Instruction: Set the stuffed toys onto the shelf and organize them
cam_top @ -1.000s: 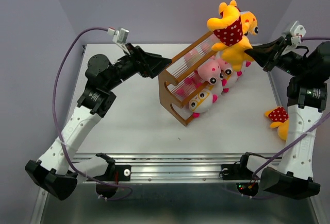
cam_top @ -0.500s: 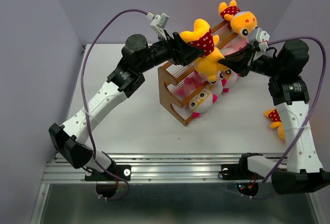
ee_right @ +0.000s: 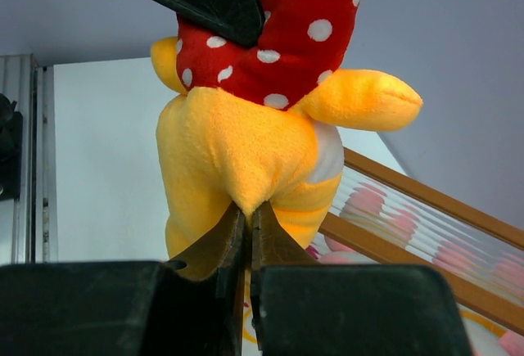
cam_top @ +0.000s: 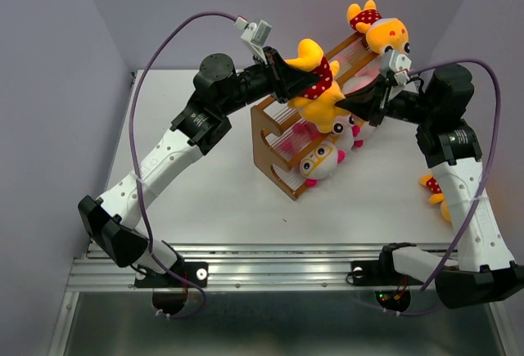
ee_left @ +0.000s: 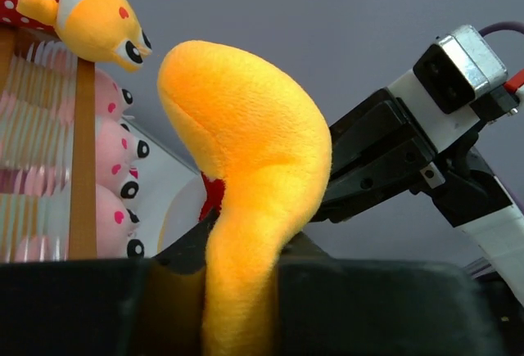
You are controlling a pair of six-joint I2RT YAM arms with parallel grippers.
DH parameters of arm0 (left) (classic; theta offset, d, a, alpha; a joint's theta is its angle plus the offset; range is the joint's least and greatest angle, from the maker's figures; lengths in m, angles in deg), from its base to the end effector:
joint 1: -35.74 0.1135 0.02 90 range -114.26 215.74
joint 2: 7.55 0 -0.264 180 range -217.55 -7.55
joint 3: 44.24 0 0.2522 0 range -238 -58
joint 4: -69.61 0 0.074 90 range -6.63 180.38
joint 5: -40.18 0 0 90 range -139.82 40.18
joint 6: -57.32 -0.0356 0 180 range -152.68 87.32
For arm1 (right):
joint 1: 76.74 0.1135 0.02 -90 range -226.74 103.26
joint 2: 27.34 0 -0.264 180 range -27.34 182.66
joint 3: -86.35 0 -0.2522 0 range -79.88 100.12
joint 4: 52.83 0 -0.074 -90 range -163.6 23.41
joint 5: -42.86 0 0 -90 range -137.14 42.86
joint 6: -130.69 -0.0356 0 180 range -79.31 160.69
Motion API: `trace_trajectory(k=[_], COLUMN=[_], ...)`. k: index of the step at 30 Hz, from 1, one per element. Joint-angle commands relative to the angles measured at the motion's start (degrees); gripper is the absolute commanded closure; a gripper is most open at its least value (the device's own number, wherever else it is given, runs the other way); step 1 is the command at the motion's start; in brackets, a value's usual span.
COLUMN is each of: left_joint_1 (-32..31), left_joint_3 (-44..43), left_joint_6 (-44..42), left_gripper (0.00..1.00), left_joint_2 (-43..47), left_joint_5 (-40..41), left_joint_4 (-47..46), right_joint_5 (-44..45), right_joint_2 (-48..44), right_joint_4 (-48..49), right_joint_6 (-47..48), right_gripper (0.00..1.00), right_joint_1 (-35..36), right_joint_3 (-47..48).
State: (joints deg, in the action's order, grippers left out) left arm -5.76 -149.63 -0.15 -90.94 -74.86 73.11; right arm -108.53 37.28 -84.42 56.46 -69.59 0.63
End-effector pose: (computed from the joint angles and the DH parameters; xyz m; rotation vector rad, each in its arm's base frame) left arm 0.2328 -0.2261 0.5039 0.5193 1.3098 -1.3647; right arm 0.2114 0.0580 0.4738 -1.0805 1.2292 0.7371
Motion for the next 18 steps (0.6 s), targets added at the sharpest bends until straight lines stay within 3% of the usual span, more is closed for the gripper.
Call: trace_trajectory(k=[1,2,5,7,8,9,11,14,18], left_joint_1=[-0.52,-0.43,-0.43,-0.43,-0.43,-0.43,-0.43,-0.43,-0.34], left_joint_3=[-1.88,-1.62,0.57,4.35,6.88,8.13,11.89,15.94,16.32], left_joint_6=[-3.35,-4.57,-13.43,-22.54,-25.56,-28.55,-36.61,-45.24,-48.17], left_gripper=[1.00,1.00,1.00,1.00,1.00,1.00,1.00,1.00,1.00], left_joint_2=[1.74,2.27,5.43,9.81,13.14,14.74,18.08,23.44,24.51], left_joint_5=[-1.86,-1.68,-0.98,-0.98,-0.72,-0.89,-0.89,-5.27,-12.90], left_joint_4=[-4.15,-4.15,-3.71,-4.50,-4.76,-4.77,-5.38,-6.08,-6.00], right_joint_5=[0.74,0.83,1.44,-0.47,-1.88,-3.29,-8.12,-13.05,-18.32], right_joint_2=[0.33,0.51,1.99,3.05,3.84,4.11,4.81,5.16,6.13], right_joint_4=[-0.98,-0.90,-0.28,-1.41,-1.68,-1.77,-2.30,-1.43,1.55], right_joint_6=[1.99,1.55,-3.36,-3.99,-3.91,-3.73,-2.51,-0.31,-0.29], right_gripper=[0.95,0.90,0.36,0.25,0.13,0.07,0.00,0.00,0.00], right_joint_1=[1.28,1.28,1.28,1.28,1.28,1.28,1.28,1.28,2.32], right_joint_3=[2.46,2.63,3.51,5.08,5.44,5.71,6.15,5.89,6.85])
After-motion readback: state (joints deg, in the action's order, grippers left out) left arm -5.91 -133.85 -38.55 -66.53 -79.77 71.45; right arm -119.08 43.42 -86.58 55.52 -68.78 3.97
